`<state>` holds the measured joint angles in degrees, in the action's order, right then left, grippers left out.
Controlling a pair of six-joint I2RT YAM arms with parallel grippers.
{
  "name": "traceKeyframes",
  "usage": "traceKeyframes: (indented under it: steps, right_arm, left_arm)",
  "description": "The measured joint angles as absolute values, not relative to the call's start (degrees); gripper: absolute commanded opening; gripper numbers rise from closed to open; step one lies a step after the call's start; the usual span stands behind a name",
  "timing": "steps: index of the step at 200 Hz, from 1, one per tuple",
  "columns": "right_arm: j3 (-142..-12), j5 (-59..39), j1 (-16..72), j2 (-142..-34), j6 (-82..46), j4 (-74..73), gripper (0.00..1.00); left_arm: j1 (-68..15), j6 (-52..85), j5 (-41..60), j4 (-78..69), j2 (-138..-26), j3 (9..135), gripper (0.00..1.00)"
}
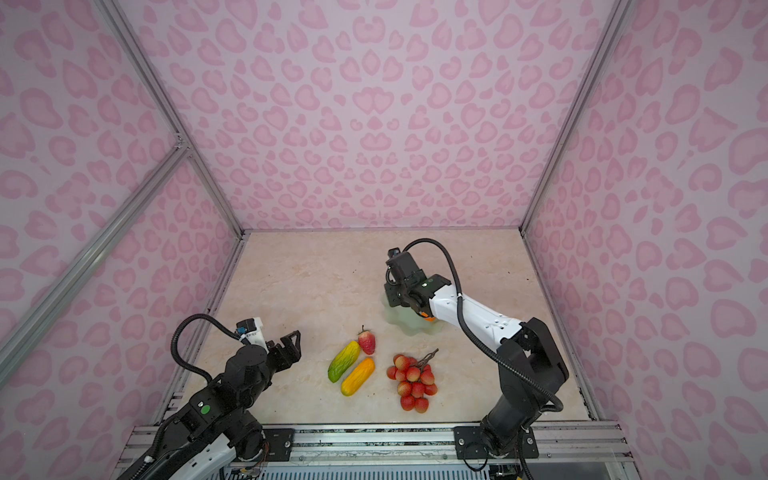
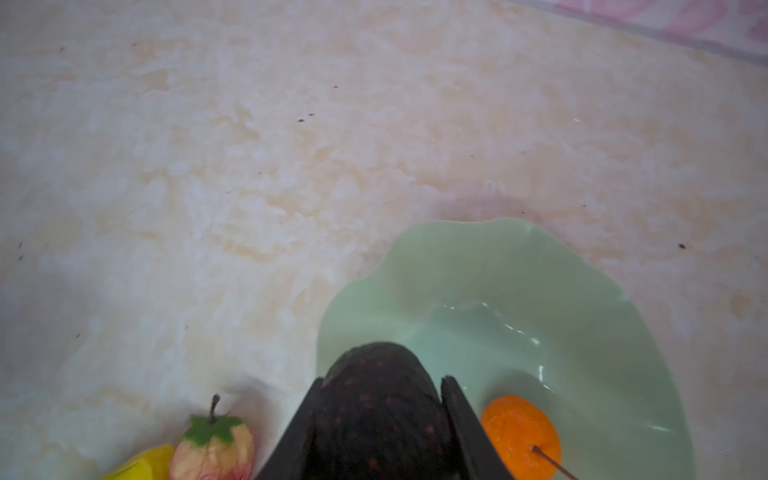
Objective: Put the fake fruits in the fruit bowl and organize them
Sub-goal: 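Lower the avocado into the bowl and open the right gripper, then grasp the green-yellow papaya with the left gripper and place it in the bowl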
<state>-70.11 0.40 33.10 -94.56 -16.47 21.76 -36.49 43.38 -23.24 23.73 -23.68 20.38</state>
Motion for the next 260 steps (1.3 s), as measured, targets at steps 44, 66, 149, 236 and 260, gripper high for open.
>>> traceKeyframes:
  steps: [44, 66, 149, 236, 260]
  right_arm:
    - [-69.58, -5.17, 27.86, -99.92, -19.05, 19.44, 0.36]
    - [-69.54, -5.63, 27.29, -101.97, -19.14, 18.55, 0.4]
    - [-69.14, -6.28, 26.79, -106.94, -20.38, 17.47, 0.67]
    - [-65.56, -3.42, 26.5, -85.89, -20.14, 13.85, 0.85]
    - [-63.59, -2.96, 26.26, -82.41, -19.92, 13.67, 0.85]
  left_arm:
    - [-36.49, 39.83, -14.48, 20.88, -34.09, 21.98, 0.81]
    - [-36.51, 38.33, -9.8, 19.03, -39.81, 22.13, 0.79]
    - [-41.52, 35.33, -1.69, 11.68, -53.39, 23.88, 0.77]
    - [-48.05, 34.33, -3.53, 9.32, -71.5, 30.57, 0.63]
    - [-48.42, 34.3, -4.56, 9.39, -75.4, 32.45, 0.42]
